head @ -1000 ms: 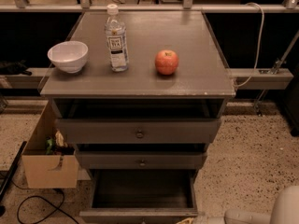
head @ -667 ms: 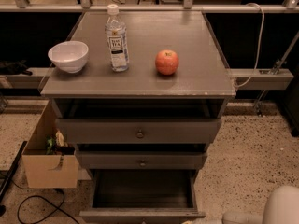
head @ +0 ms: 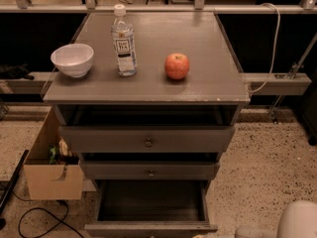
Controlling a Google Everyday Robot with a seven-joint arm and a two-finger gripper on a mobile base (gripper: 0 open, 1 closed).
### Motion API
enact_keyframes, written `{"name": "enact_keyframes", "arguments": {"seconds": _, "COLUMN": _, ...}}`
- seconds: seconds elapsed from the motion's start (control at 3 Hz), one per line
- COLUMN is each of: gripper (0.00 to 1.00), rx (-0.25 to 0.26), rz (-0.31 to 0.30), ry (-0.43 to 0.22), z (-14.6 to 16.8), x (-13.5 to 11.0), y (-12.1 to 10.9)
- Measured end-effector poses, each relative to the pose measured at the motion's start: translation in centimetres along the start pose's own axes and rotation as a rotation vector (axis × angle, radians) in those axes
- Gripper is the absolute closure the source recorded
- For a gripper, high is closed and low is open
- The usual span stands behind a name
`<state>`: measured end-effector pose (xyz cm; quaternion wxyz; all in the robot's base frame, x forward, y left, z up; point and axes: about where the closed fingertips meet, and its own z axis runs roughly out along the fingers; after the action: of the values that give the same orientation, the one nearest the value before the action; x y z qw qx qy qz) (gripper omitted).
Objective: Close bottom drawer
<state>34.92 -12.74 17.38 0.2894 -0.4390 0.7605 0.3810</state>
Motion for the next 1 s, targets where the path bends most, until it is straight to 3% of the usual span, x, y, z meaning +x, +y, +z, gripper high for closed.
{"name": "enact_keyframes", "arguments": {"seconds": 0.67, "gripper": 0.36, "rx": -0.029, "rz": 0.007, "ry": -0.035, "z": 0.6, "x": -0.8, "y": -0.5}}
{"name": "enact_keyframes", "arguments": {"seconds": 1.0, "gripper": 0.13, "rx": -0.058, "rz": -0.015, "ry": -0.068, "z": 2.1, "x": -3.5, "y": -2.5}}
